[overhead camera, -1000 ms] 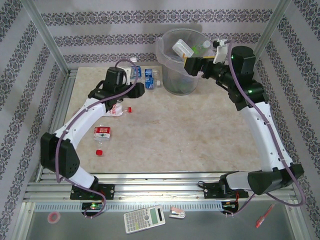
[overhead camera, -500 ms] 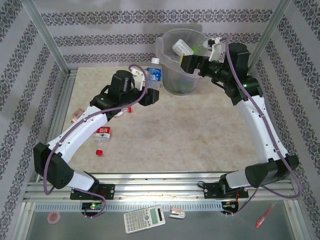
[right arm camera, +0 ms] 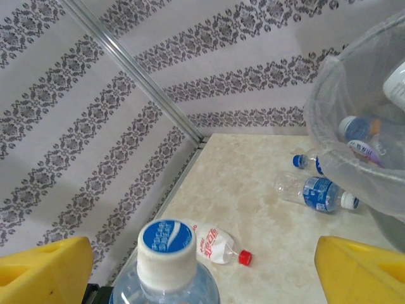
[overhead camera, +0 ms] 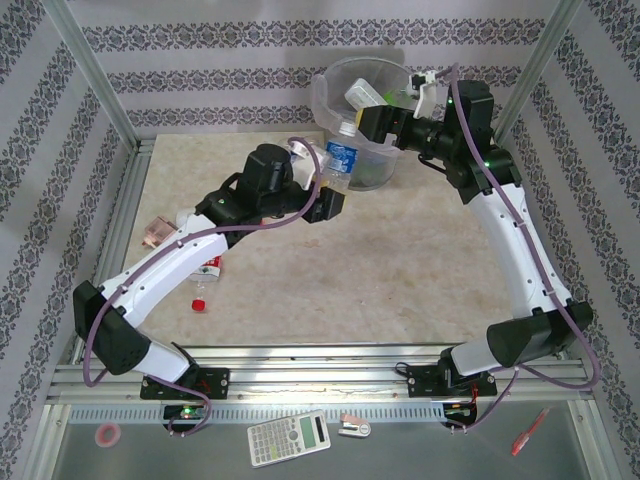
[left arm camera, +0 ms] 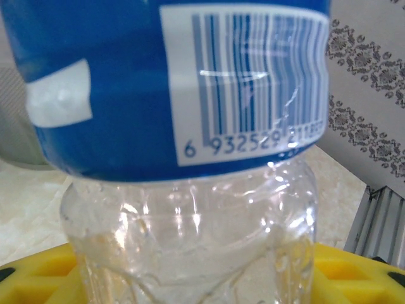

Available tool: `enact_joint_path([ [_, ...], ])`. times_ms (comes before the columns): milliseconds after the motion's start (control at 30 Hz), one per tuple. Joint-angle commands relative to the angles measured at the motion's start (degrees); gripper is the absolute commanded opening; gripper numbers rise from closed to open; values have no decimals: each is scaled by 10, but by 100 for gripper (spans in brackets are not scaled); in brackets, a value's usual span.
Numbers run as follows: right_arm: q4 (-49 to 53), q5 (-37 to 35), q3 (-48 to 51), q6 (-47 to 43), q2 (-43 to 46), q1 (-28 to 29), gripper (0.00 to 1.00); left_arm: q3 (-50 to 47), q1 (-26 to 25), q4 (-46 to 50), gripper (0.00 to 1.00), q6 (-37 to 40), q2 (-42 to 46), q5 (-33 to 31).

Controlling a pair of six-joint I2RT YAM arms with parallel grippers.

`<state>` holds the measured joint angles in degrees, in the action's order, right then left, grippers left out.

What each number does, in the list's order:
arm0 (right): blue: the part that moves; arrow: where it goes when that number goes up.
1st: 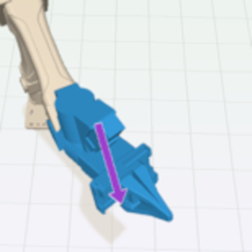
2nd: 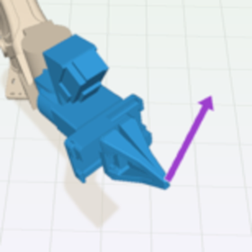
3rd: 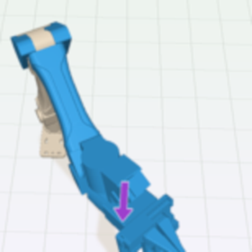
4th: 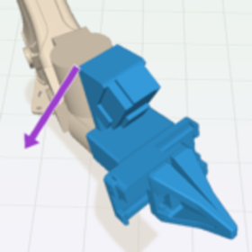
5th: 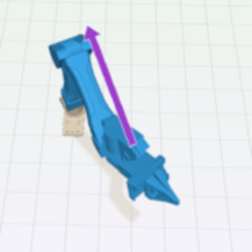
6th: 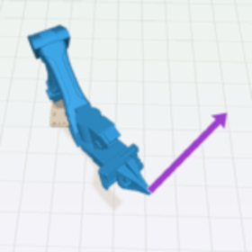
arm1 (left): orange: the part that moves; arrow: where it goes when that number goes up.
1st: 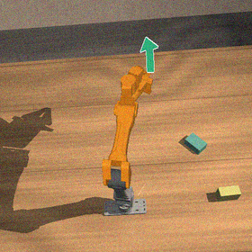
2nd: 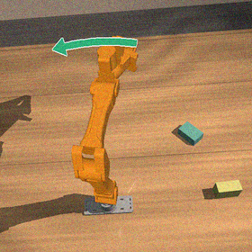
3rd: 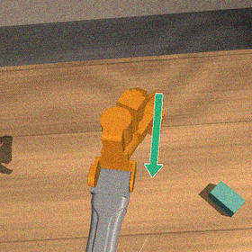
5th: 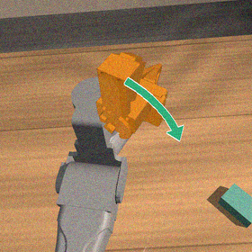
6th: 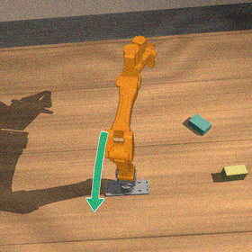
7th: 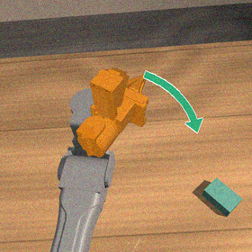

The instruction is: Throw the plastic bottles in the bin

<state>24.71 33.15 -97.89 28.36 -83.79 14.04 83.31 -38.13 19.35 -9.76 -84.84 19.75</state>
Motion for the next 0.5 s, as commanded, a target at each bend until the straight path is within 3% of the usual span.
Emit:
enact_joint_path([
  [0, 8, 23, -18, 11, -8, 7, 89, 29, -17, 24, 52, 36, -14, -14],
  [467, 19, 43, -8, 17, -13, 10, 74, 59, -33, 43, 52, 57, -31, -20],
])
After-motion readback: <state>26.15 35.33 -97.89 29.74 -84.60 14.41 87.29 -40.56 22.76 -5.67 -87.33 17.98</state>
